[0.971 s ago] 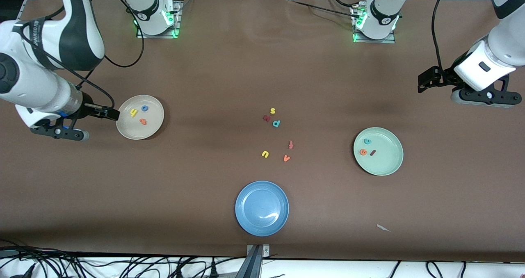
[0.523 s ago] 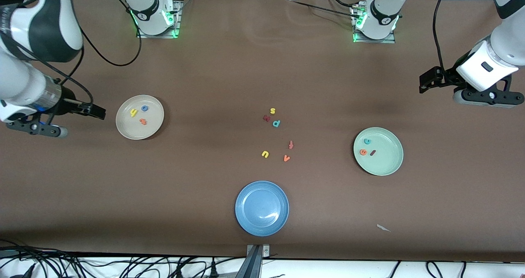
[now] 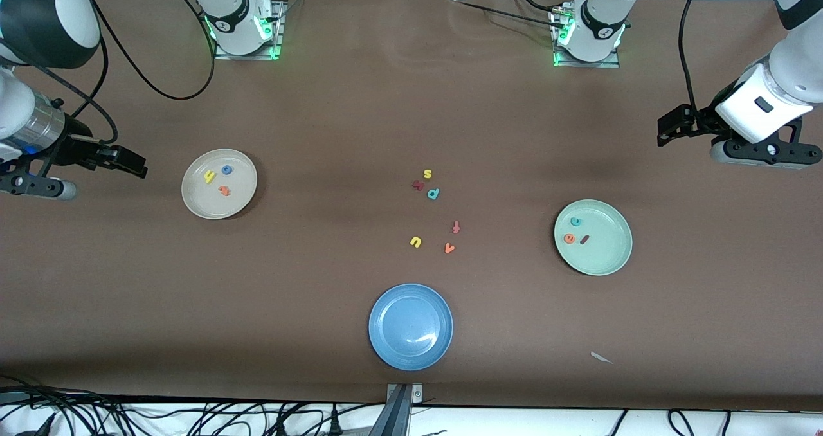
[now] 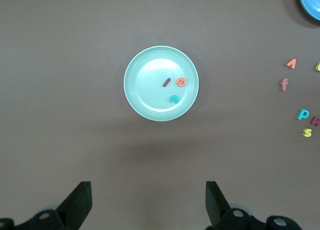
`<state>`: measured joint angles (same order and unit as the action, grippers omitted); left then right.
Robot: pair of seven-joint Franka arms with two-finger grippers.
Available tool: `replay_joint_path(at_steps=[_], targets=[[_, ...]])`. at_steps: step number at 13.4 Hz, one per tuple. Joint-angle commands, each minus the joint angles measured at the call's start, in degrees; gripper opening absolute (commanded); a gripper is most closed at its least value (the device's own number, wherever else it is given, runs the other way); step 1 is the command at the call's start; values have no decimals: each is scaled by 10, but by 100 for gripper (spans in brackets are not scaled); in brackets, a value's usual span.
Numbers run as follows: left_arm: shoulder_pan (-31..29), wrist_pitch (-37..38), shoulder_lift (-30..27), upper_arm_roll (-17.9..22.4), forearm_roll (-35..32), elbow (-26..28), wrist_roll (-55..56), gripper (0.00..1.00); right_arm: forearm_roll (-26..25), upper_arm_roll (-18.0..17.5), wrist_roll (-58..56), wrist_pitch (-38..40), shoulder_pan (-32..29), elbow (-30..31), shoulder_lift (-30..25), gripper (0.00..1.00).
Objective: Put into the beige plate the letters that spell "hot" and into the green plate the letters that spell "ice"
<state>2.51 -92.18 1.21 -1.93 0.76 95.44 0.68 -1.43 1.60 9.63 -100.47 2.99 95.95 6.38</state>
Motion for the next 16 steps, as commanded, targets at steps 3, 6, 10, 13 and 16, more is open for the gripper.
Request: replay_joint_path(at_steps=[3,6,10,13,16], targets=[[-3,12,4,0,6,-13,-5,100,0,-15,-9,-1,-16,6,-16,100],[-3,13,4,0,7,-13,-5,100,0,-15,-9,-1,-17,9,-26,100],[-3,16,4,0,7,-13,-5,100,-6,-15,-8,-8,-18,14,-30,100],[-4,17,4,0,7,-13,-5,100,-6,-15,1,-21,-12,13,-27,100],[-4,17,4,0,7,-13,-6,100,-4,-17,1,-29,-12,14,-13,100]])
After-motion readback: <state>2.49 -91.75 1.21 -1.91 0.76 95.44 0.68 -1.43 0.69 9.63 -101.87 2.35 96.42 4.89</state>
